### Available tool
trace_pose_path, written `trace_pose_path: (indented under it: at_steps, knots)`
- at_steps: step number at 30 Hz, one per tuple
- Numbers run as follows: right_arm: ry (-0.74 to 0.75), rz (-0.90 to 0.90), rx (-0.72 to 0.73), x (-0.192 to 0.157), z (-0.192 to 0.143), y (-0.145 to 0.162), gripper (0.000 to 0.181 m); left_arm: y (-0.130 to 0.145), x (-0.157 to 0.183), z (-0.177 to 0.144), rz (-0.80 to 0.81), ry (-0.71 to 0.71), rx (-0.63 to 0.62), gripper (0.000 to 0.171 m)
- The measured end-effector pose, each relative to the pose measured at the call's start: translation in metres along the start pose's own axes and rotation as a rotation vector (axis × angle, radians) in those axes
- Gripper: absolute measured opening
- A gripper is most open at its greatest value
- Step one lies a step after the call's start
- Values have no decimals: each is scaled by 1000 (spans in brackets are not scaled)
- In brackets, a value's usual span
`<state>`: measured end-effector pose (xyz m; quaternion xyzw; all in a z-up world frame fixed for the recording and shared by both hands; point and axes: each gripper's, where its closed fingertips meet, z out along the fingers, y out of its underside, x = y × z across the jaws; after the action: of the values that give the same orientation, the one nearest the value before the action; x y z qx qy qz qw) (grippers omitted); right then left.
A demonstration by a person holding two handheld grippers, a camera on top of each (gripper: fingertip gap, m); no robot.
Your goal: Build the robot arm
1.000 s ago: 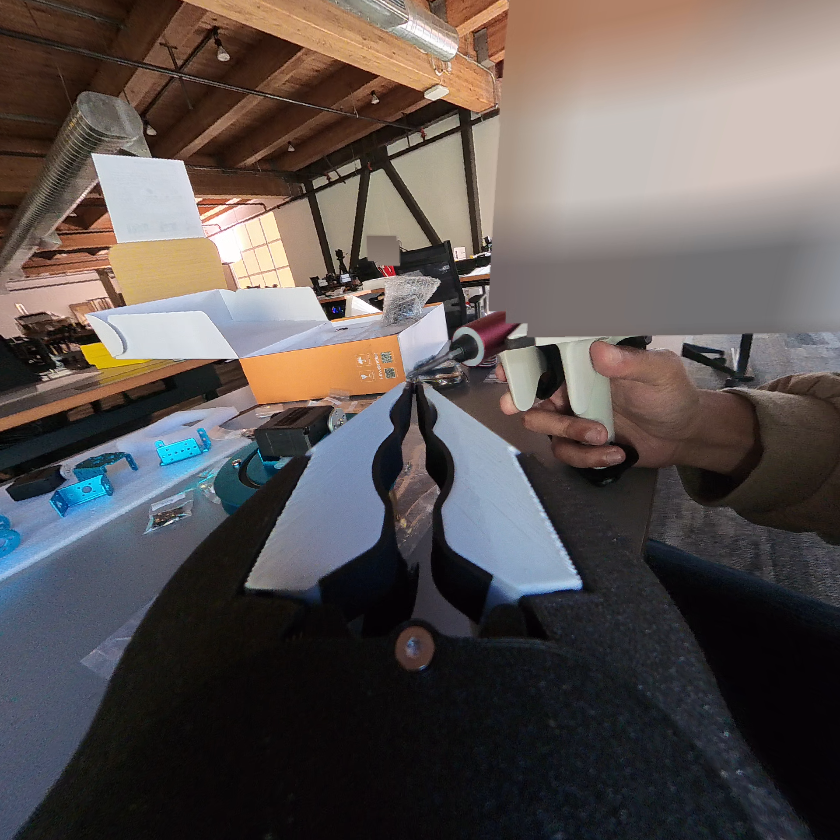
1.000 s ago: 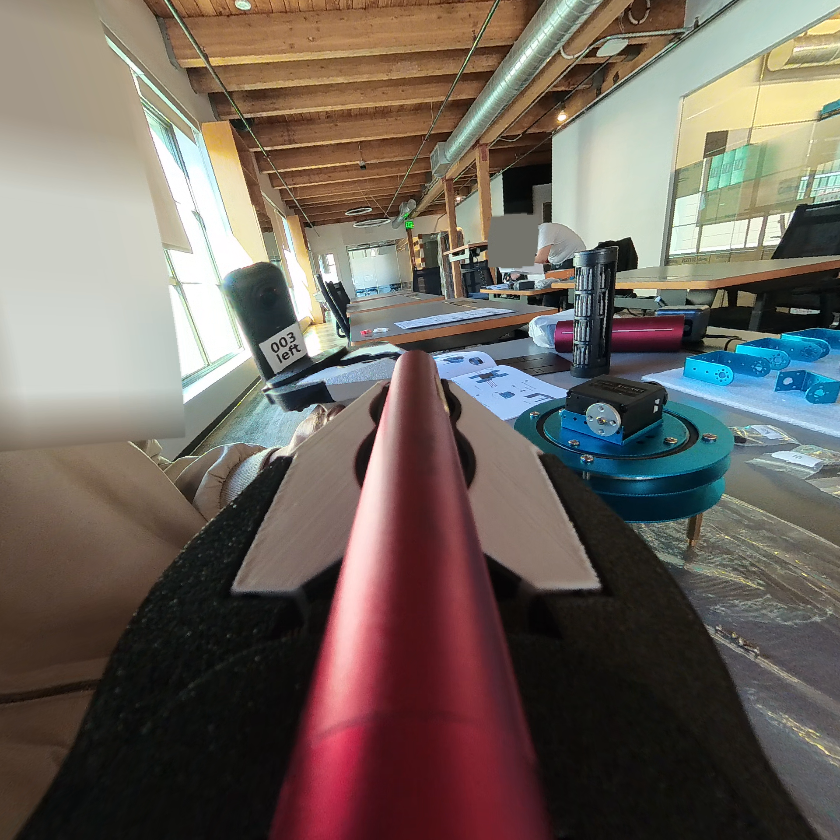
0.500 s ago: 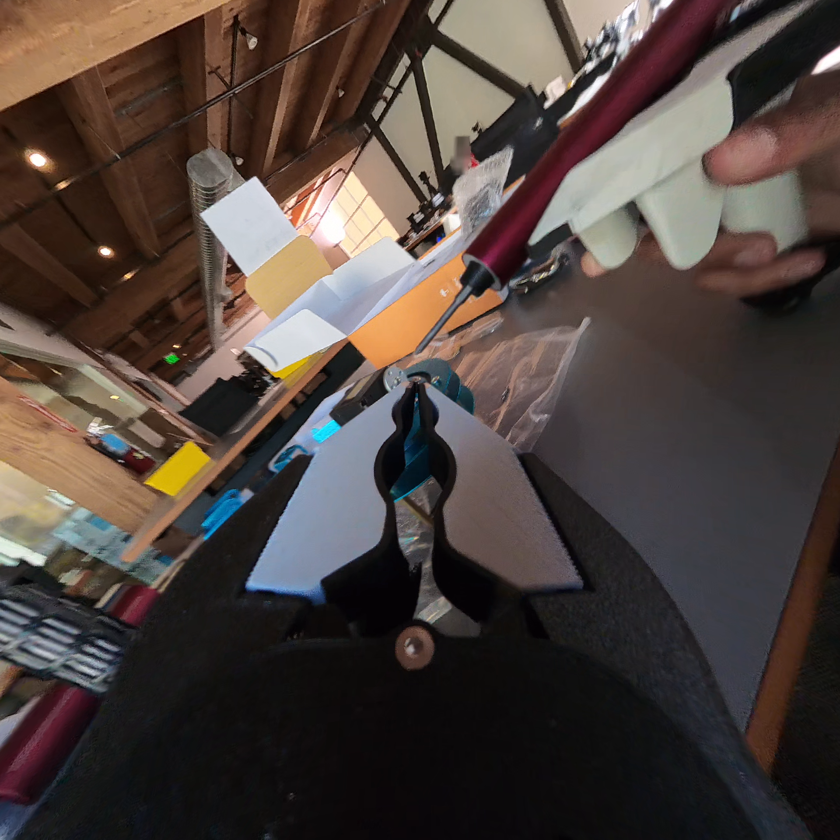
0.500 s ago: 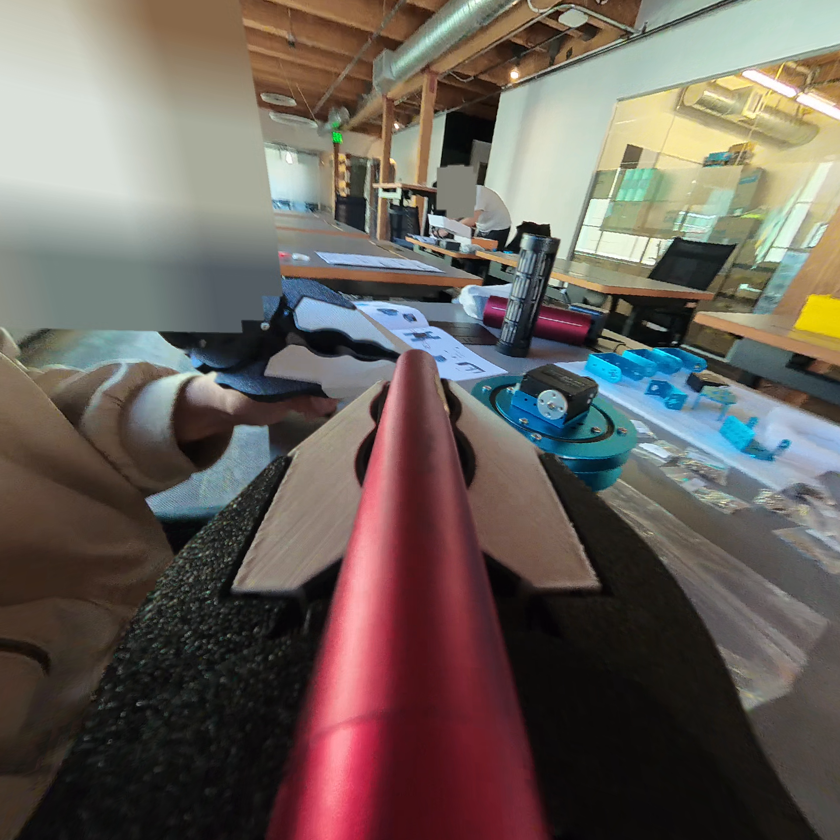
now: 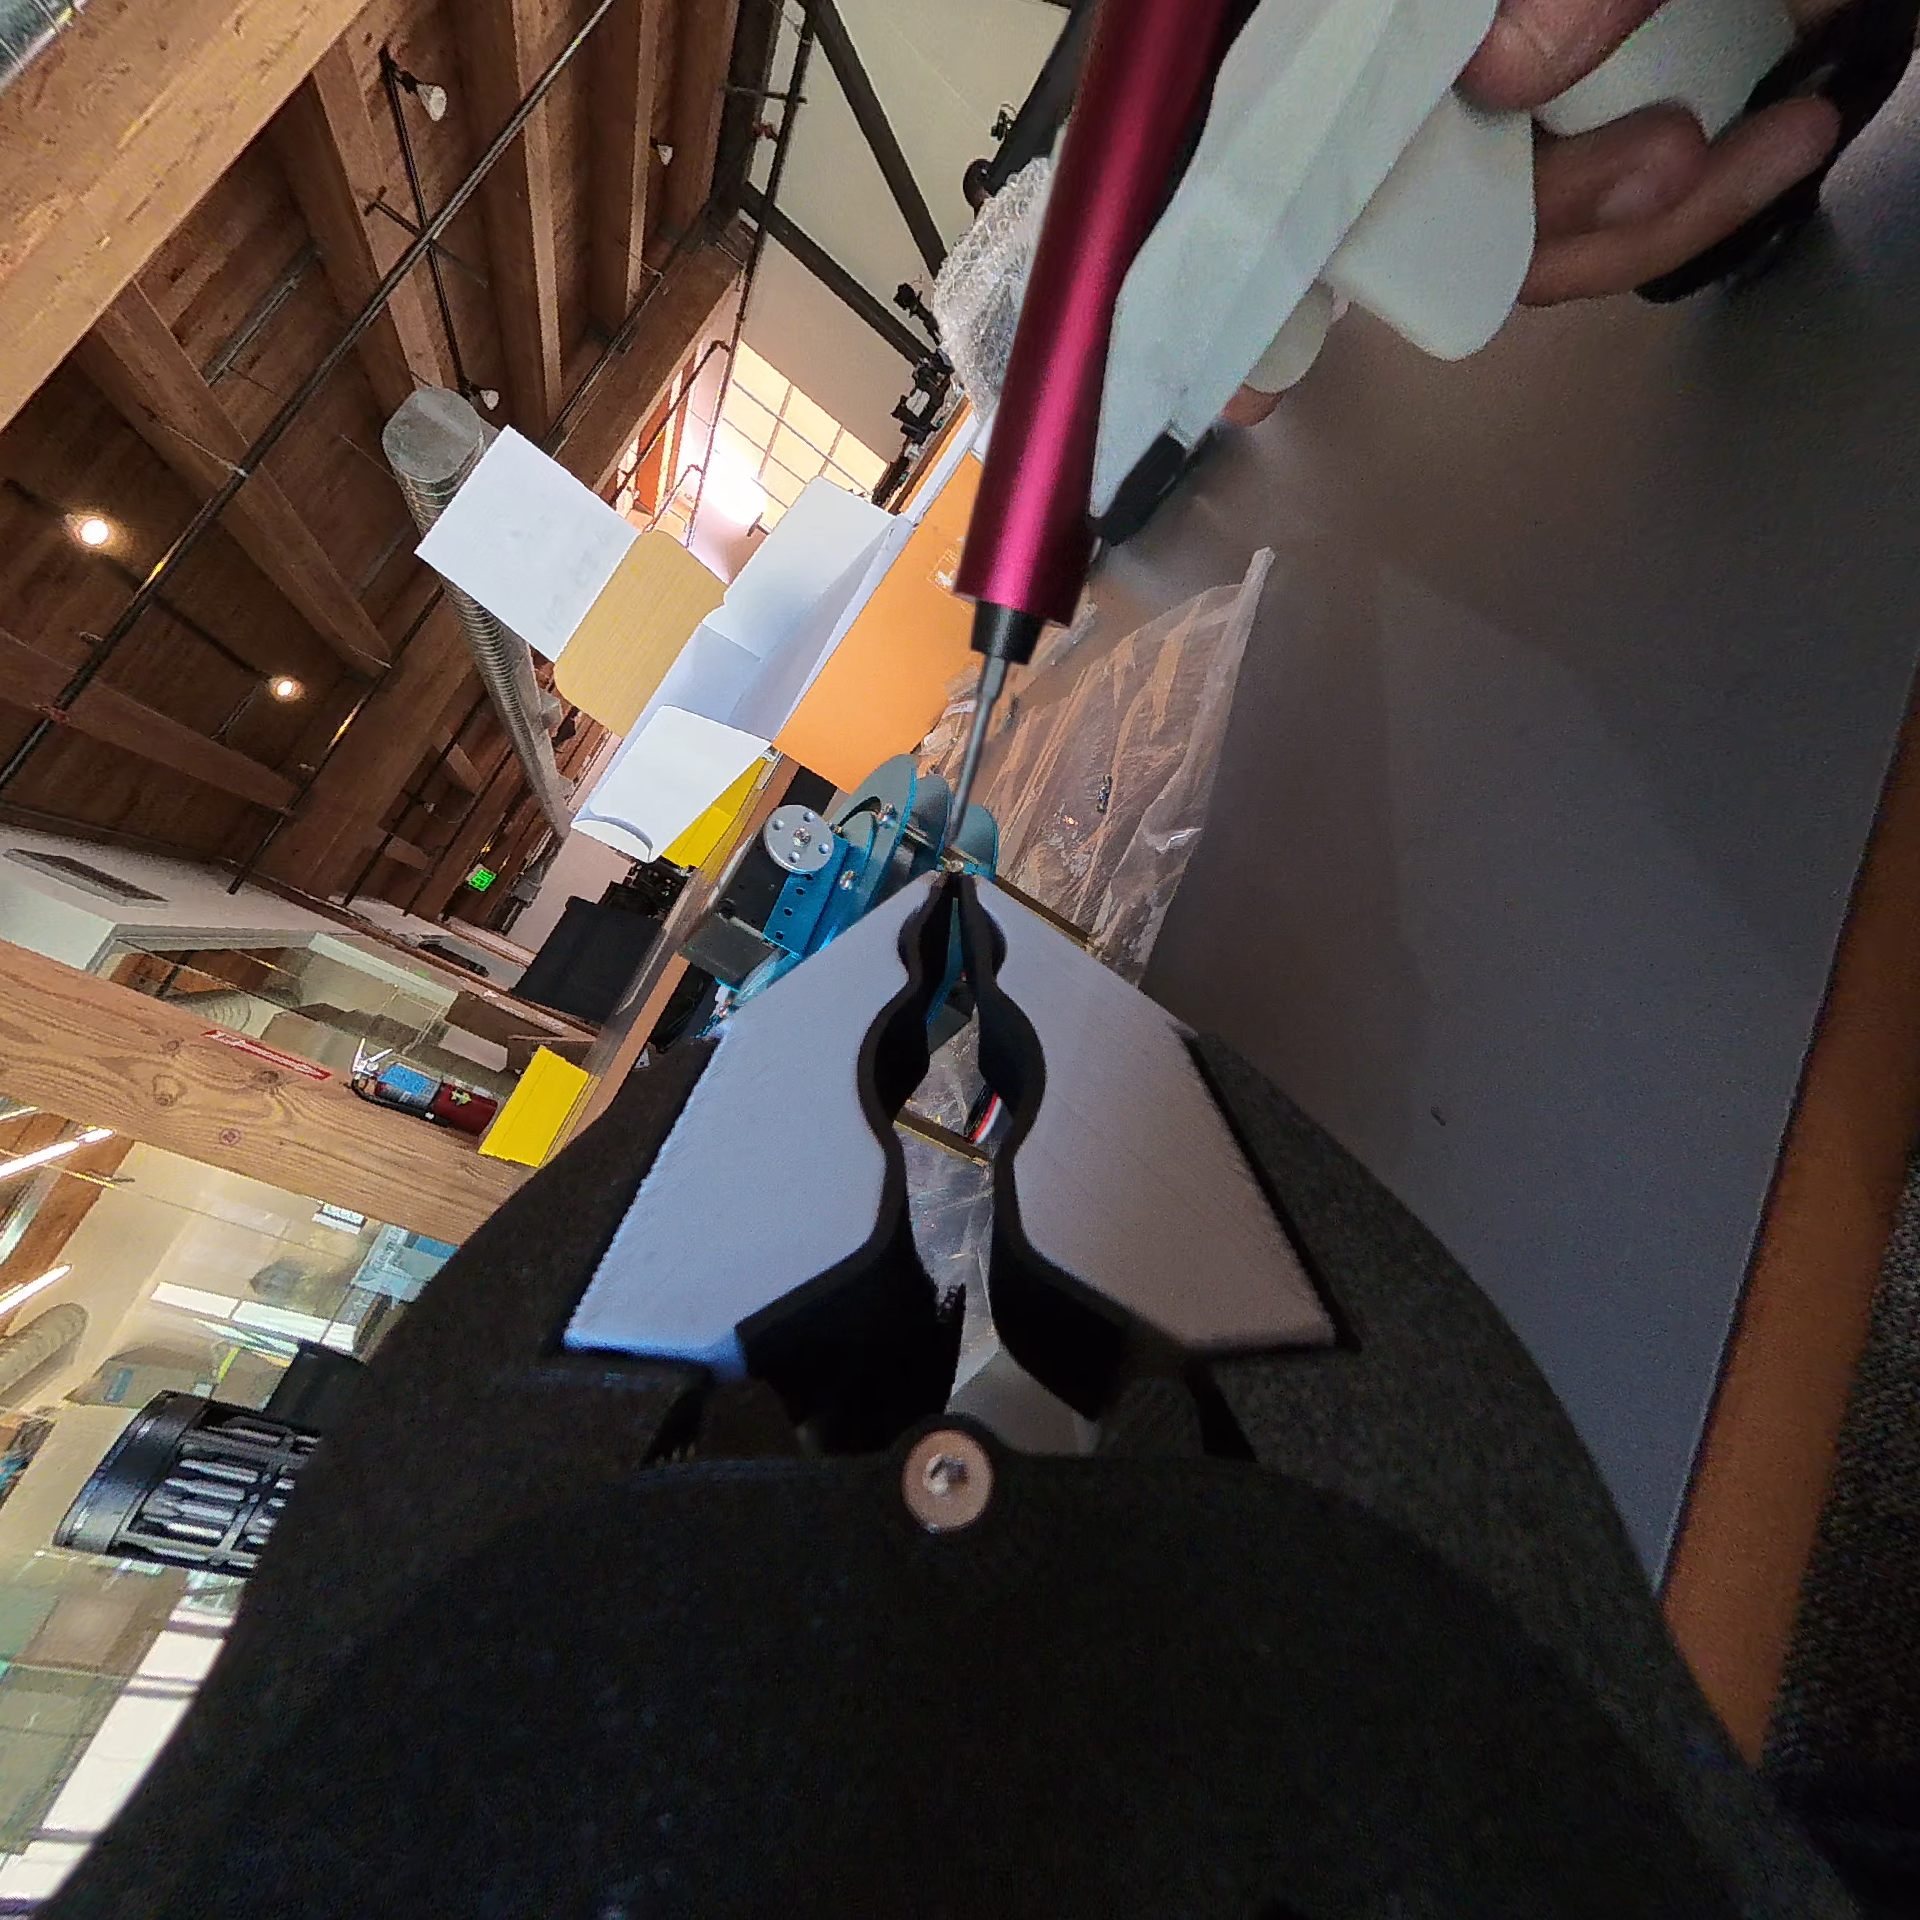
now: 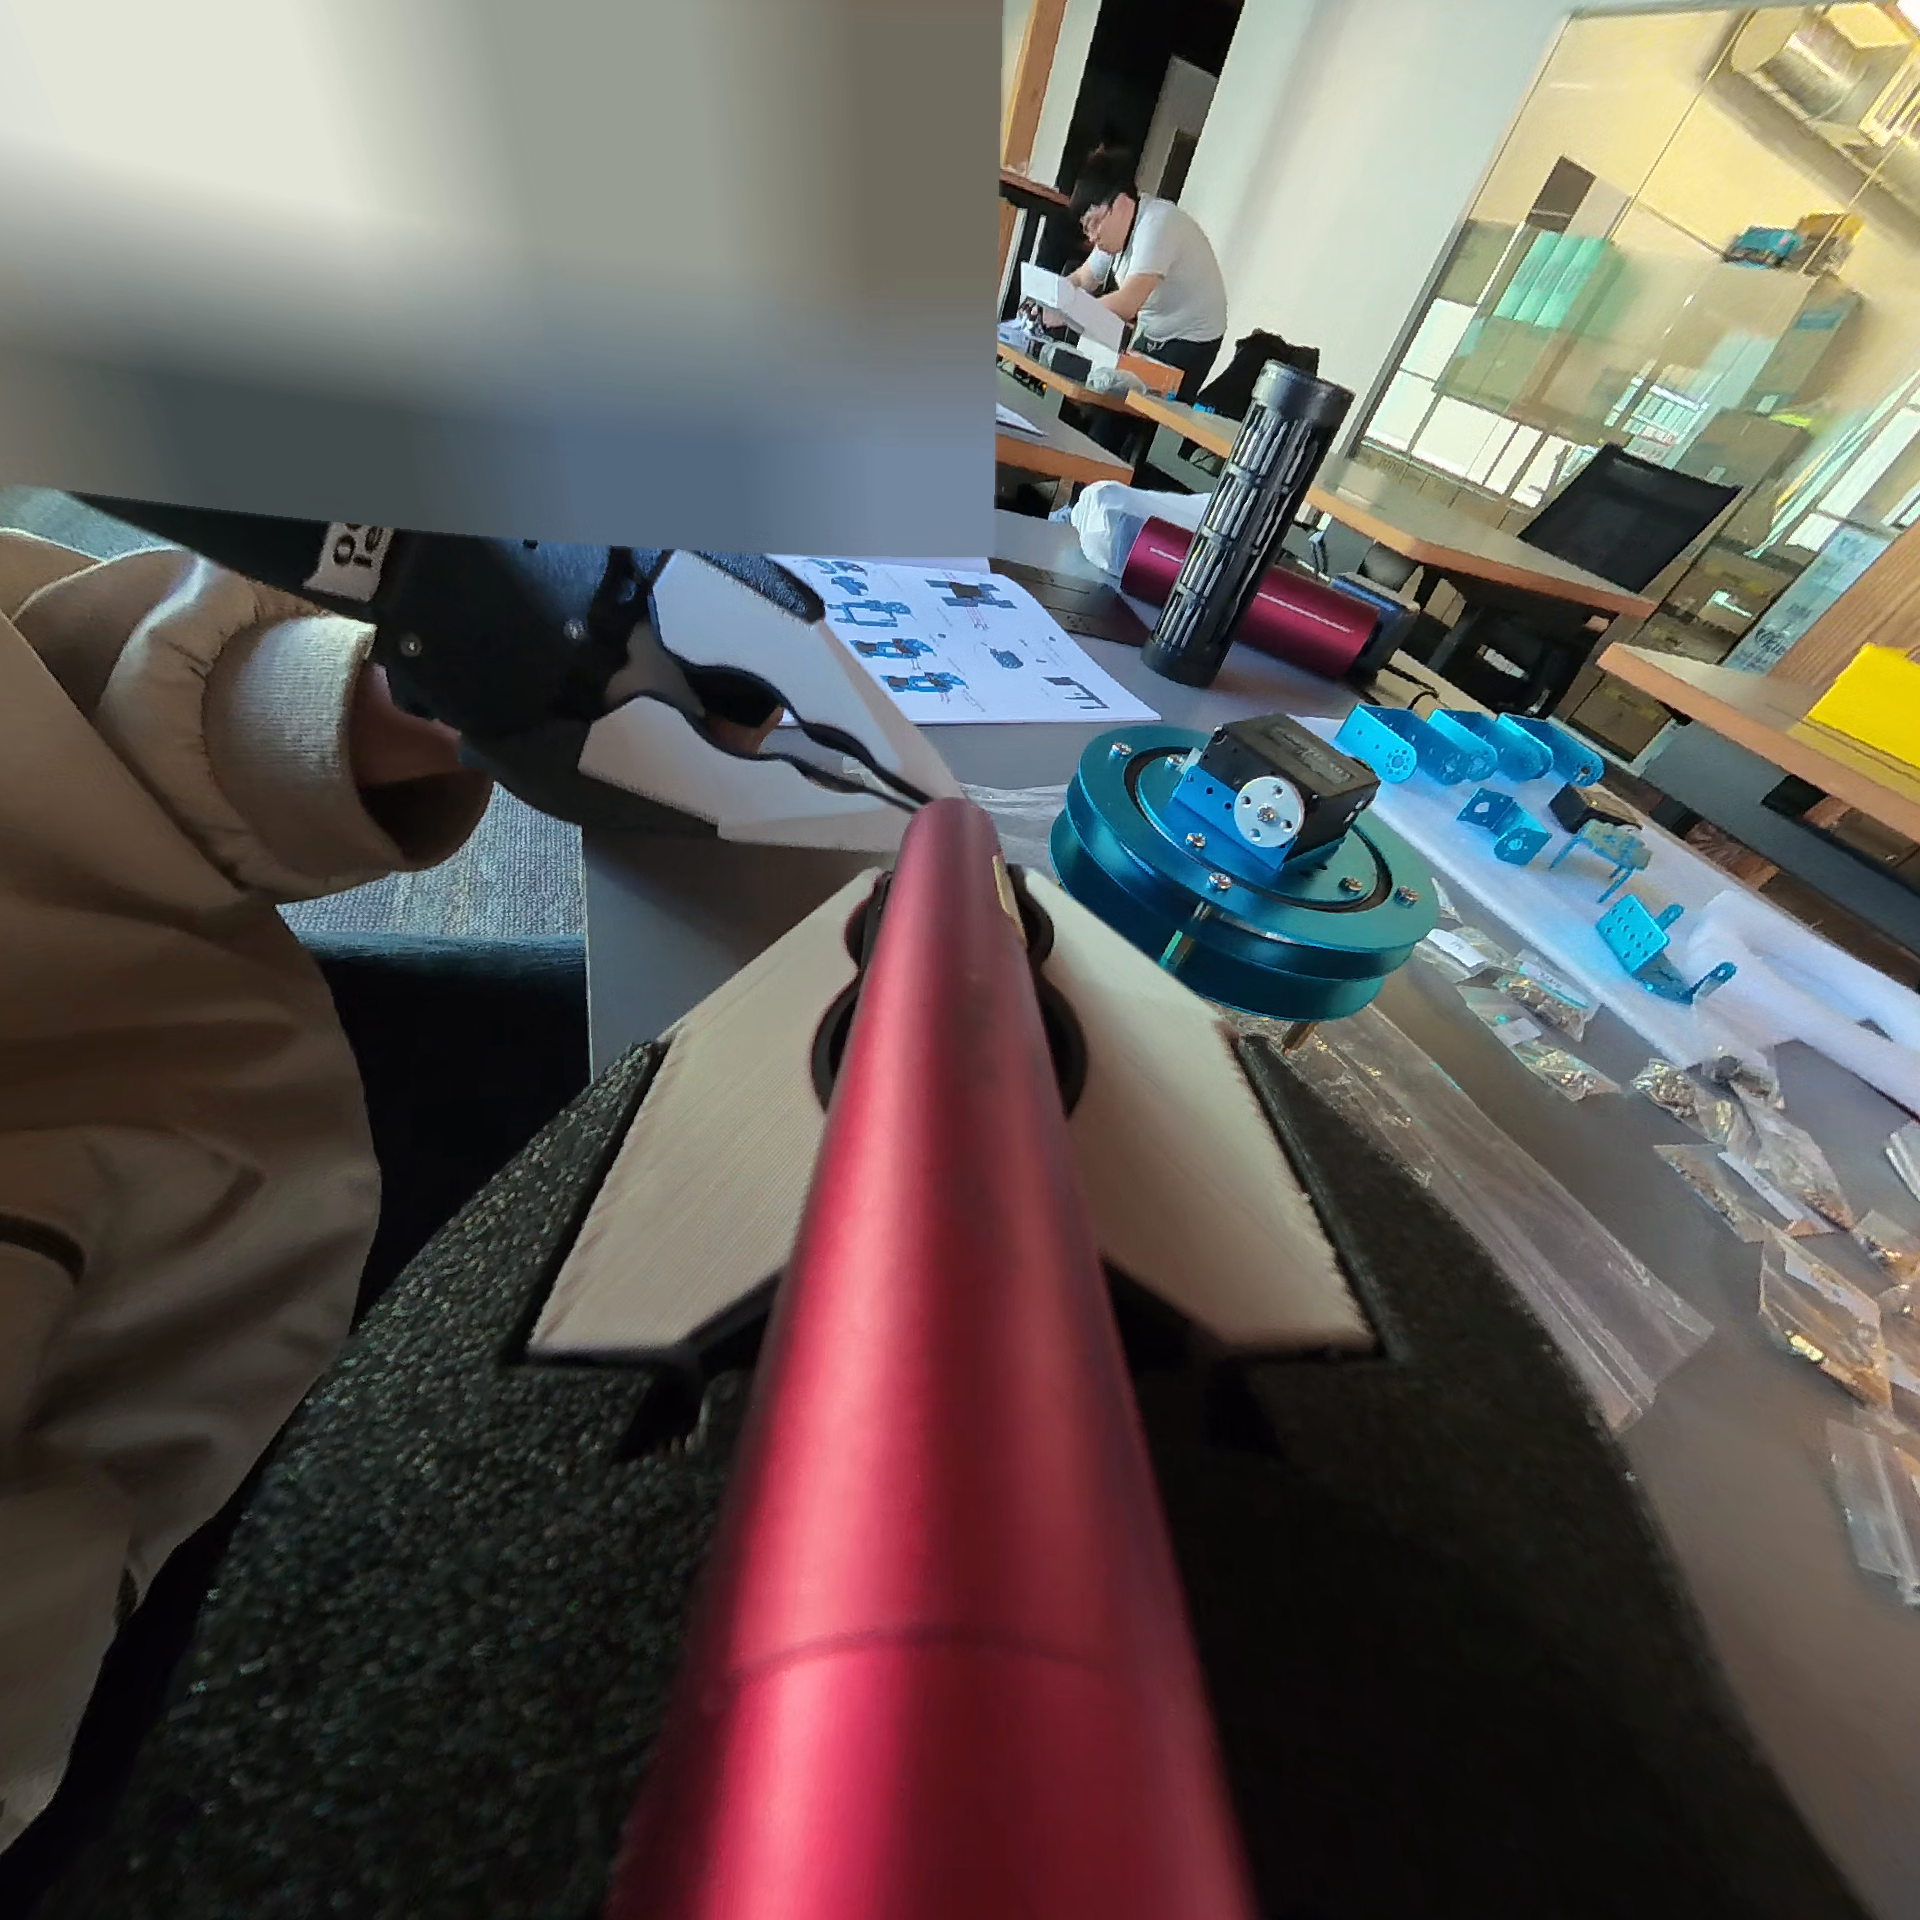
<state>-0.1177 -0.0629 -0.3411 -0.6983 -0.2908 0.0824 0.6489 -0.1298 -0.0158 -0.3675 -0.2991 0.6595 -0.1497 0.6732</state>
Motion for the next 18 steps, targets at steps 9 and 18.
trace_pose_path:
  at_steps: [9, 18]
  knots:
    - [-7, -3, -24, -1, 3, 3, 22, -1, 2, 0, -6, 7, 3, 0]
    - [6, -41, -69, -2, 3, 8, 21, 2, 6, 2, 62, -5, -26, 0]
